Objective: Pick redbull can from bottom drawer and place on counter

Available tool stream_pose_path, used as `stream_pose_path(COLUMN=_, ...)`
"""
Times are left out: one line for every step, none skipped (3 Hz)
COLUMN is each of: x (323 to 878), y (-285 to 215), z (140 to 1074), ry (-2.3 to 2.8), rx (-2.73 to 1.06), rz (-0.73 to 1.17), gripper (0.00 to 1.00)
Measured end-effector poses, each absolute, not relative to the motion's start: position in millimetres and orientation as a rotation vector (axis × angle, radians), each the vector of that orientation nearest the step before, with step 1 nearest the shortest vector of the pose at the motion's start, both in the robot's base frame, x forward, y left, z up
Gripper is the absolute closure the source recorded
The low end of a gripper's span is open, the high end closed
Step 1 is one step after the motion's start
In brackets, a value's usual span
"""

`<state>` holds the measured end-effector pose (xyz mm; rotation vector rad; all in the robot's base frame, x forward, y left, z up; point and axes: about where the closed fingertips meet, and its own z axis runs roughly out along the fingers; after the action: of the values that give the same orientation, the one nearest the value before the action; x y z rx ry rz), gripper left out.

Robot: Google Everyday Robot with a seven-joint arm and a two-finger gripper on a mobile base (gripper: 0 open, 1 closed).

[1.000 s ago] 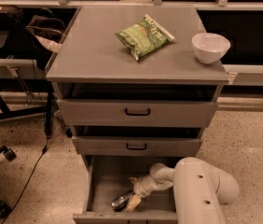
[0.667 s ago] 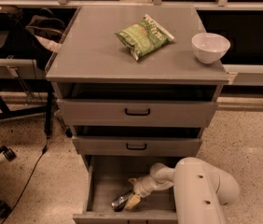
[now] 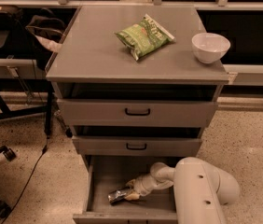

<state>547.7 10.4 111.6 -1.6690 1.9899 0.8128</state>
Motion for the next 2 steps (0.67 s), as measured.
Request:
stream_pose_path(x=547.7, y=10.4, z=111.6, ry=1.99, rx=-1.669, rz=0.813, gripper=0.96)
stream_pose_path(x=547.7, y=10.4, z=111.6, ry=1.99, rx=-1.669, rz=0.813, gripper=1.0)
